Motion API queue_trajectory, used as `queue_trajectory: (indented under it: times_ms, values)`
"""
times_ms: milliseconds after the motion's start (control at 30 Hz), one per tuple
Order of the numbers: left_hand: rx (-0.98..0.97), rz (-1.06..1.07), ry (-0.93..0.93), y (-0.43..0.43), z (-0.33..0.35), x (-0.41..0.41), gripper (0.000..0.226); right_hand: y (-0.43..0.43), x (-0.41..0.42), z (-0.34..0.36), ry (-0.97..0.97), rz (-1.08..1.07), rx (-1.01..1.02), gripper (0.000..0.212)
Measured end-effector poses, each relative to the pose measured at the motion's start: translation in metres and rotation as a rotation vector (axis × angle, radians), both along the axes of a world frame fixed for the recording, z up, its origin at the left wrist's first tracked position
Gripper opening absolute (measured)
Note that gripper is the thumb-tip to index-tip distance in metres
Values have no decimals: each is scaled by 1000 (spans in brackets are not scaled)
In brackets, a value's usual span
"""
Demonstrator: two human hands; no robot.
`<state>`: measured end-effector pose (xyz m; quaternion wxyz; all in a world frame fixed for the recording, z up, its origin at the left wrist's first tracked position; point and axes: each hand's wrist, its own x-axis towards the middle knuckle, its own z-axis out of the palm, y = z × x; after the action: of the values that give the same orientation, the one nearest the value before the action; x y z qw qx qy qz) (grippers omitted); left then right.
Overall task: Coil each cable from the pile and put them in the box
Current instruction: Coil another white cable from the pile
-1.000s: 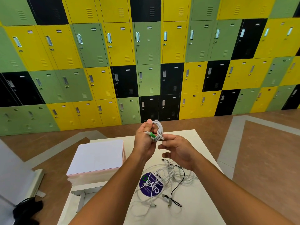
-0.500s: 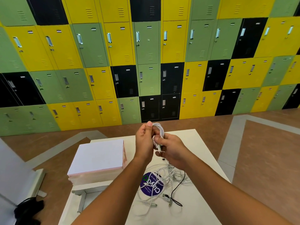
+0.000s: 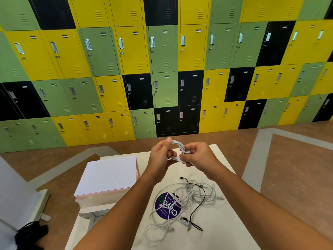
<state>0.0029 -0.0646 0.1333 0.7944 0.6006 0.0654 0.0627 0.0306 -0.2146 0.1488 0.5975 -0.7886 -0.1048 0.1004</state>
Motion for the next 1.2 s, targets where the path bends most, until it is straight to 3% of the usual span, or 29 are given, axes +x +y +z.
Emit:
queue_trajectory:
  times_ms: [133, 300, 433, 533, 633, 767, 1000, 1100, 1200]
  values:
    - [198, -57, 43, 6, 4, -1, 28, -3, 3, -3, -25, 0, -82, 33]
    - [247, -126, 154, 15, 3, 2, 26, -7, 6, -3, -1, 14, -127, 40]
    - [408, -70, 123, 7, -4, 1, 23, -2, 5, -7, -25, -23, -179, 36]
    - [544, 36, 73, 7, -11, 5, 18, 2, -2, -8, -188, -93, -438, 17]
    - [628, 117, 53, 8, -19, 9, 17, 6, -10, -7, -352, -119, -604, 24]
    - [527, 229, 115, 10, -27, 13, 20, 18, -21, -14, -359, -48, -515, 25]
    - [238, 276, 202, 15, -32, 14, 26, 7, -19, -22, -196, 50, -418, 22]
    - [7, 240, 213, 14, -29, 14, 26, 0, -15, -20, -197, -1, -431, 22]
    - [11, 251, 198, 11, -27, 16, 26, 4, -15, -18, -245, -58, -447, 20]
